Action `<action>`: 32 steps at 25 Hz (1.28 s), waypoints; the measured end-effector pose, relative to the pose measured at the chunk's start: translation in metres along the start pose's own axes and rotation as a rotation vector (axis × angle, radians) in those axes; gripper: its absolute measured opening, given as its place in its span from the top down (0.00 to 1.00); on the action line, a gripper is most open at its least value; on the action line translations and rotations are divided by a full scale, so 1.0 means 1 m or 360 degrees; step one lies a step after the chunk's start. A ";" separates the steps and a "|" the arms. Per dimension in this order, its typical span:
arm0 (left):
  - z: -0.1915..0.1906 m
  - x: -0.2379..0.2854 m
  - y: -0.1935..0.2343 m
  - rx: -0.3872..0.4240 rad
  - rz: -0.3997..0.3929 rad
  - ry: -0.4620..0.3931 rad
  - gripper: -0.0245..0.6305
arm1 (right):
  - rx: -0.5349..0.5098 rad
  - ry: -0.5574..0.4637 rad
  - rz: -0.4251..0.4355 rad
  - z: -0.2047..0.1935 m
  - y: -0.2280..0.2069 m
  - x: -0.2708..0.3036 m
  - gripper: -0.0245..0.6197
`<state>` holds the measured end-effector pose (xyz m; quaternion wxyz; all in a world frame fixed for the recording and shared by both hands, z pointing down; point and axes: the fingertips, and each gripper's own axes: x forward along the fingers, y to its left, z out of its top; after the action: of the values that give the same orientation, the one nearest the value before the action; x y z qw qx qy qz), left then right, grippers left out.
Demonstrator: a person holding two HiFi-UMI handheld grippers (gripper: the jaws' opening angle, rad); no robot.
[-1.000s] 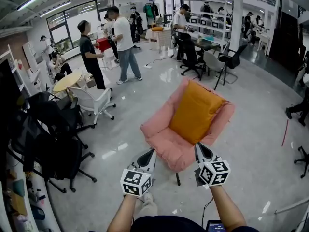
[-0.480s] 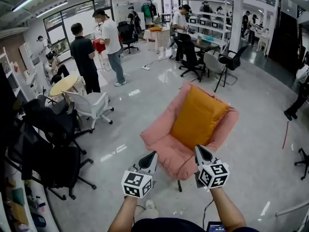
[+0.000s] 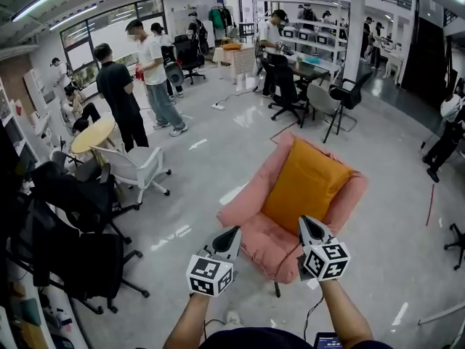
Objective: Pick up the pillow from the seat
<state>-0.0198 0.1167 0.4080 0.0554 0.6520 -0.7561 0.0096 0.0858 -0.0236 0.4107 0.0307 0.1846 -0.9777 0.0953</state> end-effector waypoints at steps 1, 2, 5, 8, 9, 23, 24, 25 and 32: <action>0.002 0.002 0.007 -0.0005 -0.0002 -0.0002 0.96 | 0.0000 -0.0003 -0.0004 0.002 0.002 0.006 0.94; 0.004 0.004 0.014 -0.0012 -0.0003 -0.0005 0.96 | -0.0001 -0.0003 -0.0007 0.004 0.004 0.011 0.94; 0.008 0.011 0.030 -0.0026 -0.0017 -0.0015 0.96 | -0.0006 0.0003 -0.0021 0.005 0.007 0.024 0.94; 0.007 0.016 0.041 -0.0027 -0.0039 -0.0016 0.96 | -0.0009 0.0007 -0.0039 0.003 0.010 0.036 0.94; 0.006 0.017 0.046 -0.0032 -0.0044 -0.0015 0.96 | -0.0008 0.0008 -0.0046 0.003 0.012 0.040 0.94; -0.004 0.007 0.101 -0.0079 -0.0121 -0.0022 0.96 | -0.0029 -0.0009 -0.0176 0.002 0.038 0.071 0.94; -0.004 0.005 0.106 -0.0081 -0.0121 -0.0025 0.96 | -0.0032 -0.0010 -0.0182 0.002 0.041 0.073 0.94; -0.005 0.003 0.110 -0.0086 -0.0122 -0.0028 0.96 | -0.0036 -0.0009 -0.0187 0.002 0.043 0.075 0.94; -0.007 -0.002 0.128 -0.0122 -0.0138 -0.0053 0.96 | -0.0064 0.0011 -0.0217 -0.001 0.052 0.082 0.94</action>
<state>-0.1450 0.1382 0.4219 0.0680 0.6817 -0.7277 -0.0326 -0.0095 -0.0045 0.4099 0.0443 0.2498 -0.9645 0.0739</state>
